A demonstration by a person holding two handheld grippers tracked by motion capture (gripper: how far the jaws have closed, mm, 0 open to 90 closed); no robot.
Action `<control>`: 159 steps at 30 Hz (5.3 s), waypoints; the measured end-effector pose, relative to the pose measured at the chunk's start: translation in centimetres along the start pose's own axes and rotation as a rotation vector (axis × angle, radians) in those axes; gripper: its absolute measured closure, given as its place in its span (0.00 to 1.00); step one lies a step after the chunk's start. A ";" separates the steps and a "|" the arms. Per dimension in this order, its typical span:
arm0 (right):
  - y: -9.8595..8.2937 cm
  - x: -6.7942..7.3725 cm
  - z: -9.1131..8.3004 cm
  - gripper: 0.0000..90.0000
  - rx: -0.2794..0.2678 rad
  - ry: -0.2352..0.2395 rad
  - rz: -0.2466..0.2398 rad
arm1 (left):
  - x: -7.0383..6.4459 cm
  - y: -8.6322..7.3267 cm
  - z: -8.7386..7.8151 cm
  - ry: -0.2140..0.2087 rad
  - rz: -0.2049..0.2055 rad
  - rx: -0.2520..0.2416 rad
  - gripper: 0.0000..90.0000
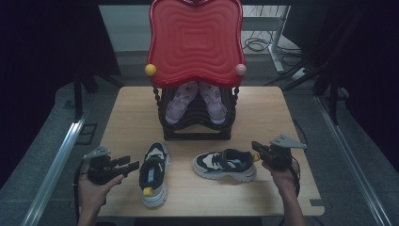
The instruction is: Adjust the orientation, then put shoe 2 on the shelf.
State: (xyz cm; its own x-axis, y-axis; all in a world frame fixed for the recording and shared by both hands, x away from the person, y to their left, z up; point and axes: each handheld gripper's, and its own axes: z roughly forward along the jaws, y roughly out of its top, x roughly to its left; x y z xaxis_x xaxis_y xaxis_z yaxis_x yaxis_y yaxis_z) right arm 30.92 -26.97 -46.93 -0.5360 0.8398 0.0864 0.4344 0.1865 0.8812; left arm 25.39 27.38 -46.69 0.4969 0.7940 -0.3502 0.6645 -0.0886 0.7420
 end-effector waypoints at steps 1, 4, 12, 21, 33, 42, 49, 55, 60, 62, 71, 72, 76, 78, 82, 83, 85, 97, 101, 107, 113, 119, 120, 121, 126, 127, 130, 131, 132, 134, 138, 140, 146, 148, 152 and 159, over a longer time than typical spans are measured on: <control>-0.3 -0.7 0.0 1.00 0.001 -0.006 0.026 | 0.0 0.0 0.0 0.000 -0.001 -0.001 0.49; -1.0 -1.8 0.3 1.00 0.008 -0.002 0.046 | 0.1 0.0 0.1 0.001 -0.002 0.000 0.49; -2.1 -1.8 1.9 1.00 0.065 0.098 0.002 | 0.1 0.0 0.2 -0.001 0.001 0.007 0.49; -2.4 -1.1 2.2 1.00 0.099 0.148 -0.057 | 0.2 -0.1 0.2 -0.003 -0.003 0.005 0.49; -2.4 -0.6 1.1 1.00 0.121 0.158 -0.089 | 0.2 -0.1 0.2 0.000 0.000 0.009 0.49; -2.9 -0.2 -0.1 1.00 0.134 0.163 -0.100 | 0.3 -0.2 0.3 0.000 -0.001 0.012 0.49; -3.6 -0.1 -1.3 1.00 0.144 0.173 -0.097 | 0.3 -0.2 0.2 0.002 0.000 0.015 0.49; -4.3 0.2 -2.1 1.00 0.149 0.168 -0.091 | 0.2 -0.1 0.4 0.000 0.000 0.021 0.49; -4.8 0.5 -2.6 1.00 0.156 0.171 -0.083 | 0.1 -0.1 0.4 -0.003 0.002 0.019 0.49; -5.0 0.7 -2.7 1.00 0.159 0.174 -0.082 | 0.2 0.0 0.5 -0.002 0.003 0.019 0.49; -5.3 1.8 -3.3 1.00 0.168 0.192 -0.093 | 0.0 0.0 0.5 -0.004 0.006 0.021 0.49; -5.3 1.9 -3.4 1.00 0.168 0.194 -0.094 | 0.0 0.0 0.5 -0.004 0.005 0.020 0.49; -5.5 2.1 -3.6 1.00 0.168 0.201 -0.095 | 0.0 0.0 0.6 -0.003 0.004 0.022 0.49; -5.6 2.2 -3.6 1.00 0.170 0.203 -0.094 | 0.0 0.0 0.6 -0.004 0.005 0.024 0.49; -5.7 2.4 -3.7 1.00 0.173 0.207 -0.097 | -0.1 0.0 0.7 -0.005 0.005 0.027 0.49; -5.7 2.4 -3.7 1.00 0.174 0.211 -0.100 | -0.1 0.0 0.7 -0.005 0.005 0.026 0.49; -5.7 2.6 -3.8 1.00 0.173 0.218 -0.106 | -0.1 0.0 0.7 -0.005 0.006 0.025 0.49; -5.5 1.9 -4.3 1.00 0.139 0.173 -0.086 | -0.2 0.0 0.5 -0.009 0.008 0.021 0.49; -5.3 1.4 -4.7 0.99 0.096 0.129 -0.059 | -0.4 0.0 0.5 -0.012 0.011 0.020 0.49; -5.0 1.1 -5.0 0.89 0.047 0.096 -0.050 | -0.8 0.2 0.1 -0.013 0.016 0.013 0.49; -4.7 0.7 -5.3 0.74 -0.005 0.081 -0.022 | -1.1 0.2 0.1 -0.020 0.014 0.006 0.49; -4.0 0.7 -5.8 0.62 -0.042 0.039 -0.014 | -1.5 0.2 0.4 -0.032 0.023 0.022 0.48; -3.9 0.7 -5.9 0.61 -0.039 0.040 -0.016 | -1.6 0.2 0.5 -0.032 0.025 0.024 0.48; -3.8 0.7 -5.8 0.61 -0.036 0.041 -0.019 | -1.6 0.2 0.5 -0.031 0.026 0.025 0.48; -3.3 0.7 -5.6 0.60 -0.021 0.048 -0.033 | -1.6 0.4 0.5 -0.021 0.031 0.040 0.48; -3.1 0.8 -5.5 0.59 -0.017 0.047 -0.042 | -1.6 0.3 0.4 -0.023 0.032 0.043 0.48; -2.4 1.0 -5.4 0.58 -0.013 0.050 -0.072 | -1.2 0.1 0.2 -0.027 0.019 0.066 0.48; -2.2 1.0 -5.3 0.58 -0.009 0.051 -0.078 | -1.2 0.1 0.1 -0.022 0.018 0.072 0.49; -1.9 1.1 -5.1 0.58 -0.003 0.049 -0.089 | -1.2 0.2 0.0 -0.019 0.019 0.078 0.49; -1.2 1.2 -4.8 0.57 0.004 0.048 -0.104 | -1.5 0.5 0.1 -0.019 0.026 0.091 0.49; 0.0 1.5 -4.3 0.56 0.028 0.047 -0.141 | -2.2 1.1 0.8 -0.010 0.026 0.154 0.49; 0.3 1.5 -4.2 0.56 0.036 0.045 -0.152 | -2.4 1.3 1.1 -0.004 0.020 0.183 0.50; 1.0 1.5 -4.1 0.56 0.039 0.038 -0.162 | -2.6 1.6 2.5 0.023 -0.013 0.241 0.54; 1.0 1.4 -3.9 0.56 0.042 0.038 -0.161 | -2.7 1.5 3.1 0.035 -0.013 0.258 0.56; 1.1 1.4 -3.2 0.56 0.049 0.042 -0.157 | -2.6 1.2 3.8 0.073 -0.014 0.273 0.61; 2.0 1.8 -1.3 0.56 0.115 0.149 -0.148 | -2.4 0.7 3.9 0.078 -0.027 0.248 0.67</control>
State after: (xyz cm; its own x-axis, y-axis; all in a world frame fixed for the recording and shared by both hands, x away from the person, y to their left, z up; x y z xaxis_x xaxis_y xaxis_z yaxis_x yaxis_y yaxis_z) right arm 29.91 -25.68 -44.38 -0.6969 0.7163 0.0349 0.4180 0.3661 0.8314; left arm 26.83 23.05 -47.58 0.4385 0.8414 -0.3159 0.7986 -0.2035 0.5665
